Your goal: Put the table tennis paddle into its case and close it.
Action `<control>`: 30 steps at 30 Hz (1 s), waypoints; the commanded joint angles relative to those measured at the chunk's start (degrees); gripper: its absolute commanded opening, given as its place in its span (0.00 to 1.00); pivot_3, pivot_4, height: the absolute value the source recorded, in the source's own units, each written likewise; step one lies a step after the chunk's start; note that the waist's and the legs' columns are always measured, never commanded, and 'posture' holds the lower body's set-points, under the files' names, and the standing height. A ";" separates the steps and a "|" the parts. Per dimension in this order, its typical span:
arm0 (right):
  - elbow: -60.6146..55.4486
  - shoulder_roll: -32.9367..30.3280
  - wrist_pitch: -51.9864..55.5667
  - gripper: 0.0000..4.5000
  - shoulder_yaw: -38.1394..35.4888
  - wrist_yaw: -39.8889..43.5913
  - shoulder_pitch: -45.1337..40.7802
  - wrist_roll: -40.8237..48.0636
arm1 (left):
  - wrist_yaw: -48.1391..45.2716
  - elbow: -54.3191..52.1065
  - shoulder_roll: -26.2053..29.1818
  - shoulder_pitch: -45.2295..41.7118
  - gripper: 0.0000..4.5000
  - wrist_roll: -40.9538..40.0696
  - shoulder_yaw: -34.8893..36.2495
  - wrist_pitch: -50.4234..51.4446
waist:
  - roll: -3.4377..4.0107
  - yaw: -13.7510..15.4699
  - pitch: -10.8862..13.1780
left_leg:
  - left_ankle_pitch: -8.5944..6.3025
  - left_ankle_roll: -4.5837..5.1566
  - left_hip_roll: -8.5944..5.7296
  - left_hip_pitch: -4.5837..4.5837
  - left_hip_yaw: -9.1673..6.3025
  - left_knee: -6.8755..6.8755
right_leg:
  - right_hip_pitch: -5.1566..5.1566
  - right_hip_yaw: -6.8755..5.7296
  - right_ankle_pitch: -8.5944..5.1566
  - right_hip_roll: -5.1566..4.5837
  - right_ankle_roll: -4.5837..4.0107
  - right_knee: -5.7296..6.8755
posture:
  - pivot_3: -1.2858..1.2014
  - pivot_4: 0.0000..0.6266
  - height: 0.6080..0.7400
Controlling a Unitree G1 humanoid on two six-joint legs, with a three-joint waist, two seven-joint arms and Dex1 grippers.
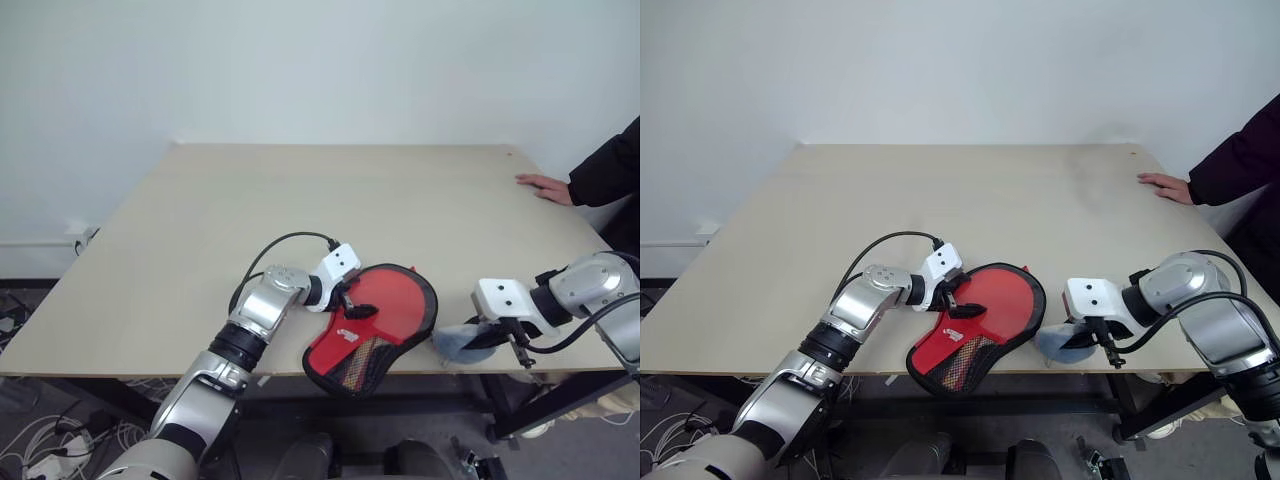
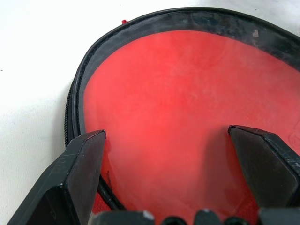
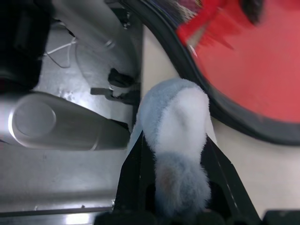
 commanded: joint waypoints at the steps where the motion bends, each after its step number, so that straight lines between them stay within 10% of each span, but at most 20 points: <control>1: -6.54 -0.89 1.94 0.10 -0.62 0.34 1.46 3.29 | -0.03 1.62 0.07 -0.99 1.00 1.60 -0.51 0.02 | -0.03 0.04 0.00 | 0.00 0.00 0.00 0.00 0.00 0.01 | 0.00 -0.03 0.00 -0.01 0.00 0.00 | 0.52 0.00 0.85; 30: -23.95 2.09 13.55 0.10 3.93 -4.20 0.34 12.29 | -2.49 3.80 -0.67 -2.00 1.00 3.41 -1.62 -2.14 | -0.42 0.63 -0.02 | -0.20 0.16 0.00 -0.02 0.09 0.02 | -0.01 -1.00 -0.01 -0.79 0.12 -0.10 | 0.52 0.00 0.85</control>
